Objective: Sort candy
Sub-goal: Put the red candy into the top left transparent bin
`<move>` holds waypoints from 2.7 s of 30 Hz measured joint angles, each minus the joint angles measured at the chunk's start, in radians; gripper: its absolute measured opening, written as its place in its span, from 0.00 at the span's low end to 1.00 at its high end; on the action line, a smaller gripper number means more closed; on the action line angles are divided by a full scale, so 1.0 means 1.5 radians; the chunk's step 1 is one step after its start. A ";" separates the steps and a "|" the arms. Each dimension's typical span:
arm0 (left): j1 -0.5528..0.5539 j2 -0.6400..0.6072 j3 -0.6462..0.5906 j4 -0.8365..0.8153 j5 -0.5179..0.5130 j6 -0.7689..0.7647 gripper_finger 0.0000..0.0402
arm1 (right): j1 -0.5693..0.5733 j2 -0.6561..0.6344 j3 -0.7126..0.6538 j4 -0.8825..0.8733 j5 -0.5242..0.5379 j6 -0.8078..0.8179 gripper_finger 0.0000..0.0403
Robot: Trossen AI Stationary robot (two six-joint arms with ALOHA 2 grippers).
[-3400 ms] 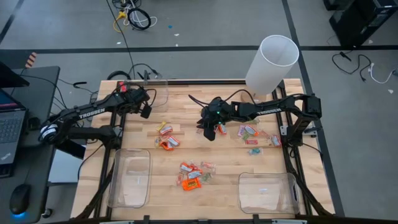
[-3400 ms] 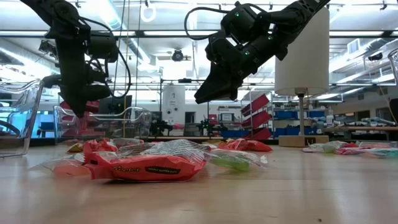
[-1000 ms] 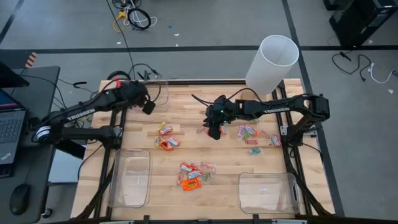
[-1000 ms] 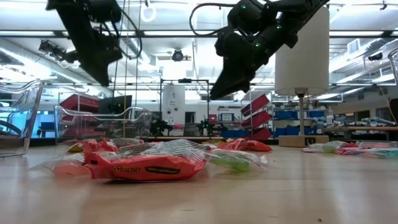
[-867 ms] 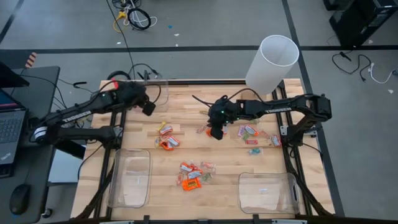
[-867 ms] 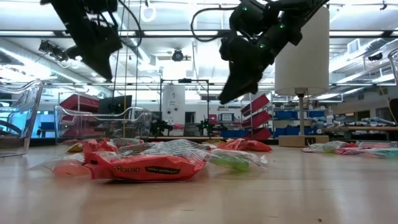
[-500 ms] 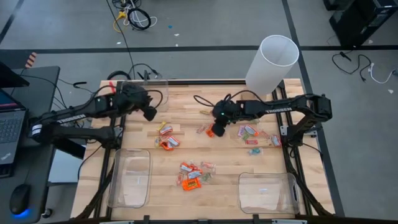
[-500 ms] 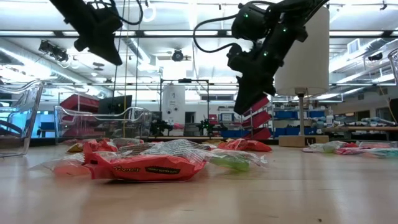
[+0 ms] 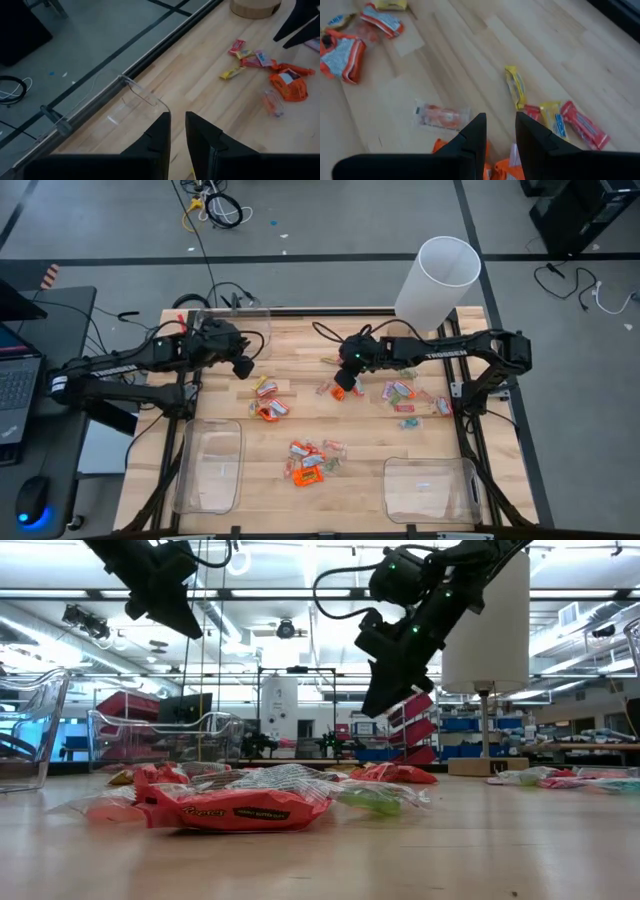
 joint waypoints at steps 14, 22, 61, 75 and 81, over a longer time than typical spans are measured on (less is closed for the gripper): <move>-0.006 0.000 0.000 -0.009 0.000 0.000 0.16 | 0.021 0.077 -0.001 0.002 0.021 -0.199 0.22; -0.012 0.000 0.000 -0.006 0.000 0.009 0.16 | 0.031 0.107 -0.001 0.009 0.107 -0.200 0.22; -0.013 0.000 0.000 -0.005 0.000 0.030 0.16 | 0.007 0.193 0.001 0.057 0.131 -0.021 0.12; -0.013 0.000 0.000 0.003 0.000 0.013 0.16 | 0.010 0.159 -0.002 0.049 0.089 -0.029 0.03; -0.013 0.000 0.000 0.009 0.000 0.013 0.16 | 0.009 0.110 -0.002 0.052 0.073 -0.034 0.03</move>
